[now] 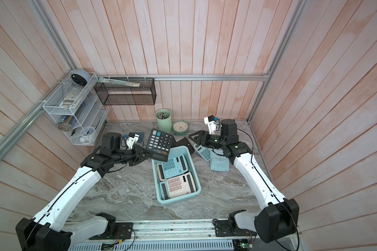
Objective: Put the calculator in the storage box
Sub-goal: Pick up the calculator from the center of the board.
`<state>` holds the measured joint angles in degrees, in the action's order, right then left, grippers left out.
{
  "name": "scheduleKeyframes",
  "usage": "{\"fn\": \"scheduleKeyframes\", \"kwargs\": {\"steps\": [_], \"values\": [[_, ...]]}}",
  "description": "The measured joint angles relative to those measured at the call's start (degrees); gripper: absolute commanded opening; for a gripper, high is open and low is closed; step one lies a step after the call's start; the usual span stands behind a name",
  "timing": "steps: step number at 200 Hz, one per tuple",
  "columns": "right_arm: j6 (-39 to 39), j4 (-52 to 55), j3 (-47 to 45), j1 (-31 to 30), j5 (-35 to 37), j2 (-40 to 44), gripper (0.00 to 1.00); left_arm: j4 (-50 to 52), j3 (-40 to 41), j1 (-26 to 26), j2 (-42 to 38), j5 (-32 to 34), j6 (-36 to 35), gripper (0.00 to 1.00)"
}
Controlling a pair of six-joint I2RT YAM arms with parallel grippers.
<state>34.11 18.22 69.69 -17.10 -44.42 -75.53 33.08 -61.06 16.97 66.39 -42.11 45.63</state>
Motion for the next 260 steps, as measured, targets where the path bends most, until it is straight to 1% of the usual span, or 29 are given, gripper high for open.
{"fn": "scheduleKeyframes", "kwargs": {"steps": [43, 54, 67, 83, 112, 142, 168, 212, 230, 260], "values": [[-3.8, 3.69, 3.89, -0.02, -4.81, -5.75, 0.61, -0.15, 1.57, -0.04, 0.13, -5.49, 0.04, 0.0], [-4.44, 4.28, 5.44, -0.17, -6.19, -7.37, 0.63, -0.11, 2.1, -0.04, 0.26, -6.32, 0.04, 0.0], [-5.46, 5.03, 7.56, -0.57, -7.67, -9.25, 0.68, -0.09, 2.49, -0.04, 0.48, -7.32, 0.04, 0.0], [-7.39, 6.47, 10.67, -1.49, -9.29, -11.5, 0.69, -0.17, 2.82, -0.04, 0.59, -8.63, 0.04, 0.0], [-13.77, 12.5, 18.91, -3.43, -11.1, -17.0, 0.7, -1.18, 3.89, -0.04, 0.61, -10.25, 0.11, 0.0], [-20.96, 20.13, 25.4, -4.76, -11.19, -21.92, 0.7, -1.57, 5.11, -0.04, 1.03, -11.06, 0.44, 0.0], [-26.36, 26.38, 29.2, -6.27, -11.65, -25.53, 0.69, -1.84, 5.57, -0.04, 1.22, -11.52, 0.48, 0.0], [-33.83, 35.47, 35.8, -10.69, -12.09, -31.45, 0.65, -2.29, 5.6, 0.11, 1.44, -11.98, 0.48, 0.0], [-36.0, 38.05, 37.7, -10.99, -12.61, -32.83, 0.63, -2.45, 5.6, 0.39, 1.44, -12.15, 0.48, 0.0], [-38.95, 40.87, 38.23, -10.95, -14.84, -33.18, 0.58, -2.58, 5.6, 0.61, 1.51, -13.14, 0.48, 0.0]]}}
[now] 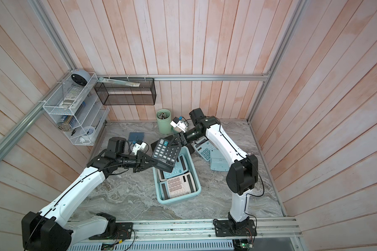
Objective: Put the calculator in the storage box
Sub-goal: Pick up the calculator from the center of the board.
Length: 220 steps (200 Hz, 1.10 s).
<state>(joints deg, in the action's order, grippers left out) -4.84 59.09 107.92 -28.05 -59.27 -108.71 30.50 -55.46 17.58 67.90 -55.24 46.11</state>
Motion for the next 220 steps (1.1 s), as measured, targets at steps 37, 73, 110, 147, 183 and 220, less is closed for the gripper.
{"fn": "scheduleKeyframes", "kwargs": {"steps": [37, 73, 110, 147, 183, 220], "values": [[-2.6, 2.93, 1.66, 0.02, -2.14, -0.92, 0.49, -1.01, 0.0, 0.22, 0.26, -0.94, -0.02, 0.0], [-3.93, 4.22, 2.27, 0.02, -3.74, -1.51, 0.44, -1.55, 0.0, 0.24, 0.26, -1.53, 0.0, 0.0], [-4.48, 4.46, 2.27, 0.13, -4.74, -1.53, 0.34, -1.88, 0.0, 0.37, 0.35, -1.75, 0.0, 0.0], [-4.39, 2.54, 0.79, 0.66, -7.72, -1.31, 0.23, -3.15, 0.22, -0.5, 0.85, -2.23, 0.26, 0.07], [3.54, -8.33, -9.22, 0.96, -10.97, 2.71, 0.1, -4.55, 1.01, -2.23, 1.44, -0.5, 2.71, 0.33], [19.23, -27.82, -22.67, 1.95, -11.13, 8.61, 0.0, -7.17, 1.16, -3.76, 1.46, 2.71, 4.83, 0.64]]}}
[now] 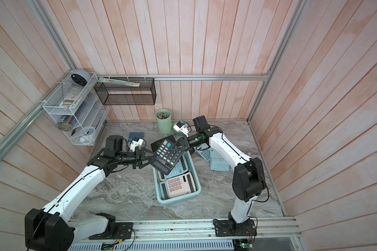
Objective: Put the calculator in the storage box
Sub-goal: Pick up the calculator from the center of the board, then place the calculator in the storage box.
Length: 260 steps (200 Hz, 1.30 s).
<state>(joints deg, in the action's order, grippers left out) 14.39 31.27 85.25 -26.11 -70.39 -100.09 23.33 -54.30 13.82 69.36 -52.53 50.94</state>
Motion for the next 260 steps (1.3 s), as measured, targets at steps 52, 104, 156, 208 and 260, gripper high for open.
{"fn": "scheduleKeyframes", "kwargs": {"steps": [52, 104, 156, 208, 260], "values": [[14.1, -14.97, -10.95, 1.07, 8.55, 8.81, 0.0, 0.44, 0.46, -1.42, -3.28, 9.62, 0.59, 1.0], [26.53, -22.43, -27.04, -1.01, 29.64, 21.62, 0.0, 0.26, 5.99, -1.4, -12.33, 20.87, 2.03, 1.0], [31.06, -22.91, -30.73, -11.06, 50.14, 25.64, 0.0, -1.31, 11.13, -0.5, -17.97, 27.1, 4.04, 1.0], [34.45, -26.97, -34.93, -14.27, 59.8, 24.65, 0.0, -2.56, 15.47, -0.02, -18.8, 28.0, 5.6, 1.0], [37.05, -32.54, -35.89, -14.58, 60.06, 21.59, 0.0, -4.87, 16.68, 0.7, -18.8, 28.02, 6.4, 1.0]]}}
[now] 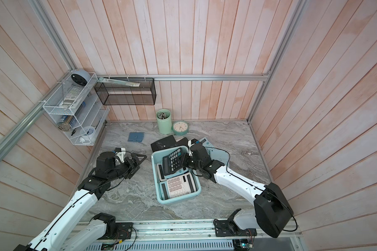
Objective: Put the calculator in the storage box
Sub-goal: Place the calculator in the storage box.
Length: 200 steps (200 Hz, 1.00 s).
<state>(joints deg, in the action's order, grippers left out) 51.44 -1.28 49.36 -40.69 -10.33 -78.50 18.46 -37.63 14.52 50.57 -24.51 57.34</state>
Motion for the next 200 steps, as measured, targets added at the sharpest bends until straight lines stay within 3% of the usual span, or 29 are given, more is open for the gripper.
{"fn": "scheduleKeyframes", "kwargs": {"steps": [52, 80, 101, 130, 200], "values": [[2.4, -2.75, -0.26, -0.07, -2.56, -3.89, 0.0, -1.42, 0.37, 2.36, 1.2, 0.87, 0.85, 1.0], [2.56, -2.75, -0.26, -0.15, -3.32, -3.93, 0.13, -1.7, 0.37, 3.48, 1.79, 1.09, 1.03, 1.0], [2.32, -1.86, -0.17, -0.15, -3.69, -3.98, 0.29, -1.79, 0.37, 3.91, 2.14, 1.38, 1.22, 1.0], [0.5, 2.56, 1.57, -0.09, -3.23, -3.69, 0.39, -1.79, 0.37, 4.15, 2.36, 2.12, 1.42, 1.0], [-7.65, 17.75, 7.04, 7.32, -1.05, 3.67, 0.4, -1.81, 0.37, 4.24, 3.21, 2.51, 1.4, 1.0]]}}
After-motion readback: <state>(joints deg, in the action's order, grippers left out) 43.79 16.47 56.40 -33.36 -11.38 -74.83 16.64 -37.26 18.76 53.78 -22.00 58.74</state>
